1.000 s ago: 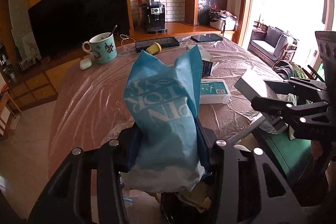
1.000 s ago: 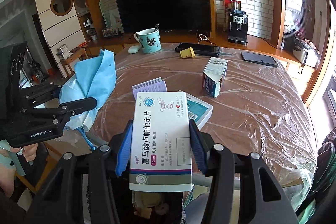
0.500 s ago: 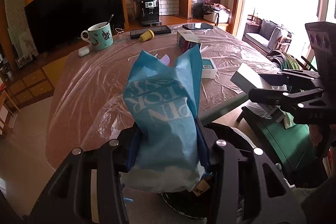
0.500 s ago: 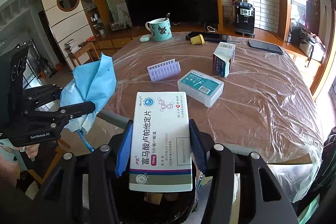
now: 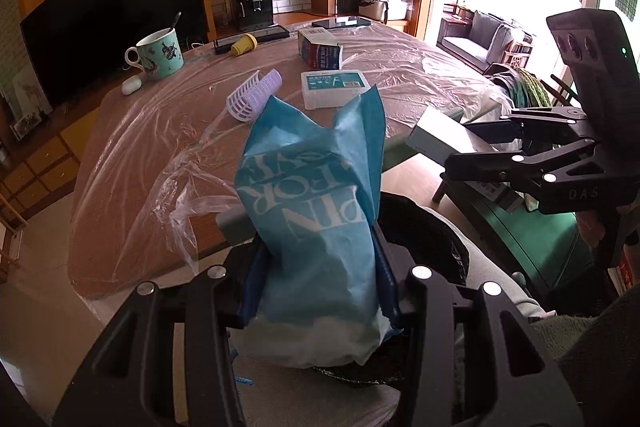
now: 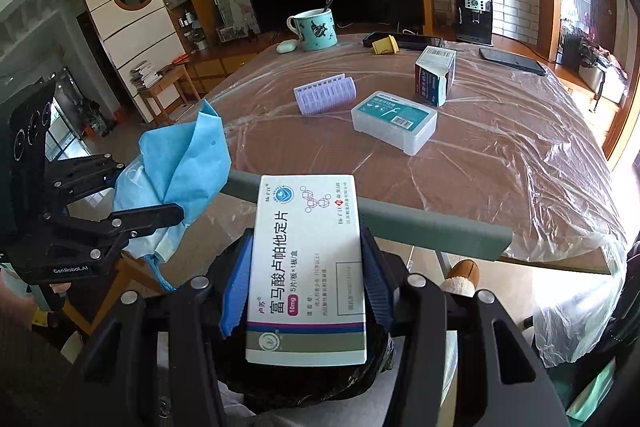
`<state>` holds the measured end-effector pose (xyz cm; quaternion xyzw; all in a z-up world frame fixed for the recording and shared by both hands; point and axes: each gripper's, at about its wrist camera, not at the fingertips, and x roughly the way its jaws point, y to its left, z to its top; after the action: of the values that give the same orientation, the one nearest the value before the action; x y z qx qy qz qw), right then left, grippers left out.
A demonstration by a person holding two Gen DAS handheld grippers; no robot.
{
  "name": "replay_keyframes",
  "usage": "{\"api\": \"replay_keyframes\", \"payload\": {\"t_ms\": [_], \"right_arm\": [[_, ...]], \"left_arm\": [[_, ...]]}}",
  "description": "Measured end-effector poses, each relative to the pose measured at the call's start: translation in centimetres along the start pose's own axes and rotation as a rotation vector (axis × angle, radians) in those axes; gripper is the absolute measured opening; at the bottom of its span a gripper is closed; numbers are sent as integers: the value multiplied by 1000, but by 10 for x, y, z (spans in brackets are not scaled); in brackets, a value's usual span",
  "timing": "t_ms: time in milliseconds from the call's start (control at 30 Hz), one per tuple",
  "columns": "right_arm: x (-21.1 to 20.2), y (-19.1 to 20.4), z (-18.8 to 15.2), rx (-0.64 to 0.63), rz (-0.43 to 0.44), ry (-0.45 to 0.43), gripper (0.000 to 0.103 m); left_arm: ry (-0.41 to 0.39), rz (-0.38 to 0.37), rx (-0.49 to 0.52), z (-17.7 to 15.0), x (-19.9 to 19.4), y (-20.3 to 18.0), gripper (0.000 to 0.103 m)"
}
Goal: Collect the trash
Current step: 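Carry the blue bag with the left gripper while the right carries the medicine box toward the bin, then lower the blue bag and medicine box into the bin and open both grippers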
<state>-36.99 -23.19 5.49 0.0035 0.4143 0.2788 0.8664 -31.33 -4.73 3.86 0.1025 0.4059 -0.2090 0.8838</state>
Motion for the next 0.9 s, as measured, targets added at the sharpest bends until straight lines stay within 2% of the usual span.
{"api": "replay_keyframes", "payload": {"t_ms": [533, 900], "right_arm": [[19, 0, -21, 24, 14, 69, 50], [38, -7, -30, 52, 9, 111, 50]], "left_arm": [[101, -58, 15, -28, 22, -15, 47], [165, -63, 3, -38, 49, -12, 47]]}}
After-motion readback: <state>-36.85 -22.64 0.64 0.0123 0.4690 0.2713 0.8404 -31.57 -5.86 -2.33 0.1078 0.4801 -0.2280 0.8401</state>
